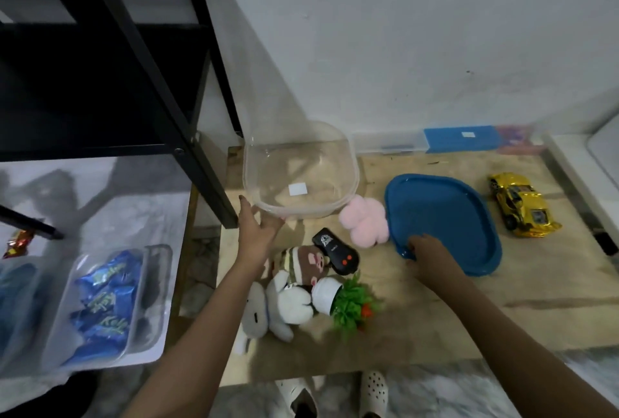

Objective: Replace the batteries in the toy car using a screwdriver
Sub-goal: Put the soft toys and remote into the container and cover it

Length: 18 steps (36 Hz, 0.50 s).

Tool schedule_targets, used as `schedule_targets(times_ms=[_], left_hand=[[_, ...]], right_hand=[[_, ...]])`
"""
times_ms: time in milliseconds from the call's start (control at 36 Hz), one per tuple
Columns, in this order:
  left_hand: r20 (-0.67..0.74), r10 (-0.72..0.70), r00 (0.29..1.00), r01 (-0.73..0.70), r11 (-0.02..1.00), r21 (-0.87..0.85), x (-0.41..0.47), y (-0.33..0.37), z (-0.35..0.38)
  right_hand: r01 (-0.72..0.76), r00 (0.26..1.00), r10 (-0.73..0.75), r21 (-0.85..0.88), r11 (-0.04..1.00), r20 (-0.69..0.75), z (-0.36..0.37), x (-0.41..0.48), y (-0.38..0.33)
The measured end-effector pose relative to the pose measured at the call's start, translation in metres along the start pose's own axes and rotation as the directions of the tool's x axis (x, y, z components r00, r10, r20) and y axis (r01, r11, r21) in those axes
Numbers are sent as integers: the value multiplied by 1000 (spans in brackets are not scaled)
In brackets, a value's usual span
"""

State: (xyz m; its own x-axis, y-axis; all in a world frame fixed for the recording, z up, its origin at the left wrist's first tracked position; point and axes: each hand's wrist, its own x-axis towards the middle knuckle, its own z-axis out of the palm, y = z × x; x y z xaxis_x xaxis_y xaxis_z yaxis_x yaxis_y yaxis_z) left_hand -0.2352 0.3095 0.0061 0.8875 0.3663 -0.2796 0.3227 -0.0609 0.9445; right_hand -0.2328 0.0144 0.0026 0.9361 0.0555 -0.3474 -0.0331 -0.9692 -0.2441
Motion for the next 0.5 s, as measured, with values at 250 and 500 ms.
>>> schedule_targets(times_ms=[250,500], left_hand=[[462,-42,886,-225,833,506,-56,-2,-53],[489,-277,827,-452,187,872,-70,-17,-18]], right_hand=[[251,968,-249,188,950,-34,-22,29,-41],[236,948,-232,8,972,220,-1,46,-71]])
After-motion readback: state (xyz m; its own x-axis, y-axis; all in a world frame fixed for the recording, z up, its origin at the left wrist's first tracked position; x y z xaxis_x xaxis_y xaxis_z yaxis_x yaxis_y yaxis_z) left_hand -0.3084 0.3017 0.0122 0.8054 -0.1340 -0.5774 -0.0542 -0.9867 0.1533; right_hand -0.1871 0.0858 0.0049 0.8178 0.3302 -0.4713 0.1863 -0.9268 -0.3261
